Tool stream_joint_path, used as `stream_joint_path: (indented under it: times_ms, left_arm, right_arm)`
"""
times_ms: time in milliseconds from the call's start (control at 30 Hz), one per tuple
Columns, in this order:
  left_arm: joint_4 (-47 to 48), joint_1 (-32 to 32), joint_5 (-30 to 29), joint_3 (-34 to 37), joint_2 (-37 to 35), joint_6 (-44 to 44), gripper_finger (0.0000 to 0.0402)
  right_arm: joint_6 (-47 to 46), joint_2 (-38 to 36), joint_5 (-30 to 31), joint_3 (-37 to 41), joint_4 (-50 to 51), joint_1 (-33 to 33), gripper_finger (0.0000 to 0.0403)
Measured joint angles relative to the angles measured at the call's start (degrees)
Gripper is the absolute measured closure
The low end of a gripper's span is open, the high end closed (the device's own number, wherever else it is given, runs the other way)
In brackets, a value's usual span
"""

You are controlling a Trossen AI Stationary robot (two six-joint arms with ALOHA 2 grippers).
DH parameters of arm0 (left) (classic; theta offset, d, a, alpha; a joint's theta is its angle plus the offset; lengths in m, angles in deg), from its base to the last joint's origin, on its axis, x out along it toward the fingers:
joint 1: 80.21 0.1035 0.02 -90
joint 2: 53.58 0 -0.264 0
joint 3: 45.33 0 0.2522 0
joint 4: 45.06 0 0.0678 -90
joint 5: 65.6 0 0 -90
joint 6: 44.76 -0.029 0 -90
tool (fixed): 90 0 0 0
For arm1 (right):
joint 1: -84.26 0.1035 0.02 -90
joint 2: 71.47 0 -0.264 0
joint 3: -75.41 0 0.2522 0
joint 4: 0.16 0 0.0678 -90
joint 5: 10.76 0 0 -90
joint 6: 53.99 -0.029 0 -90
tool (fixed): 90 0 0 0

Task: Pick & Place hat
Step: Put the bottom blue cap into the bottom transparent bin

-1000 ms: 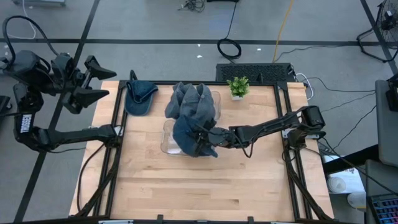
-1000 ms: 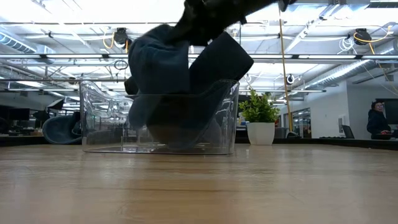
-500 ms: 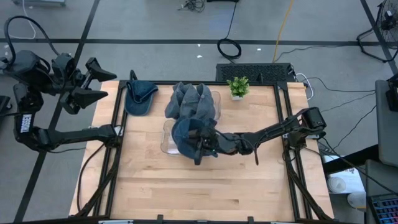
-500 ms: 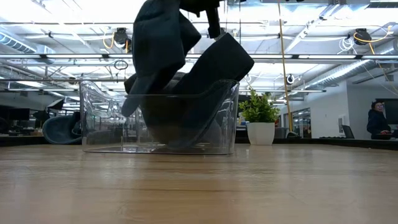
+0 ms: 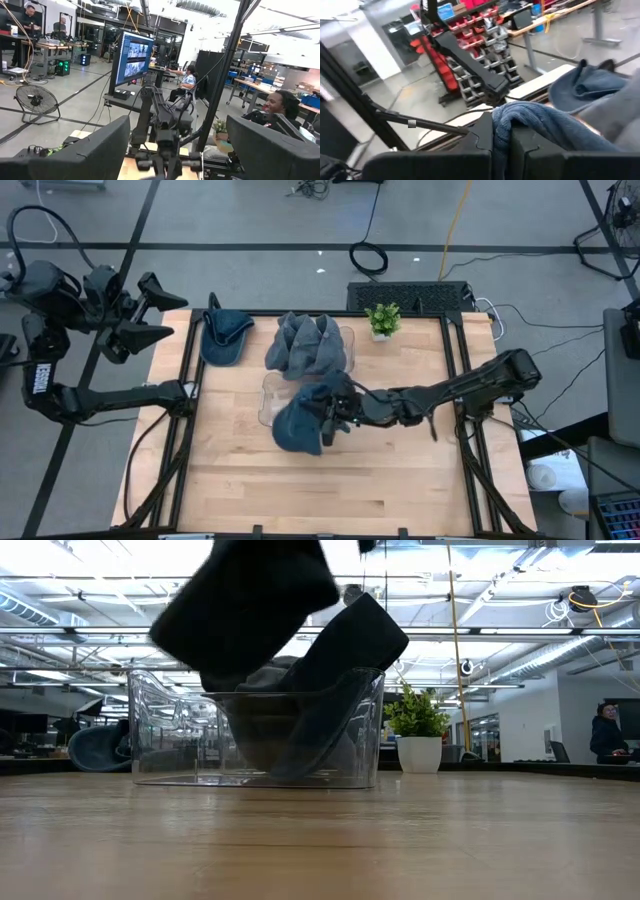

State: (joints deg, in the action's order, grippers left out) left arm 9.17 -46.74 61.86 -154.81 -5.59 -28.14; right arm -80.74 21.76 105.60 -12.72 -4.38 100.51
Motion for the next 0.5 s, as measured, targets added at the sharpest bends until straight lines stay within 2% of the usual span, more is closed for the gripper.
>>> stream_joint_path:
  times_ms: [133,400,500]
  left_arm:
    - [0.0,0.0,-0.02,0.0,0.0,-1.72,0.0066]
    - [0.05,0.0,-0.07,0.04,0.54,-1.27,0.0066]
    - [0.06,0.0,0.0,0.04,0.69,-1.23,0.0066]
  right_arm:
    - [0.63,-1.68,2.46,-0.13,6.21,-0.52,0.0395]
    - [2.47,-1.72,2.07,-0.02,5.87,-3.38,0.0395]
    - [4.69,-1.65,2.1,-0.02,8.54,-3.98,0.0395]
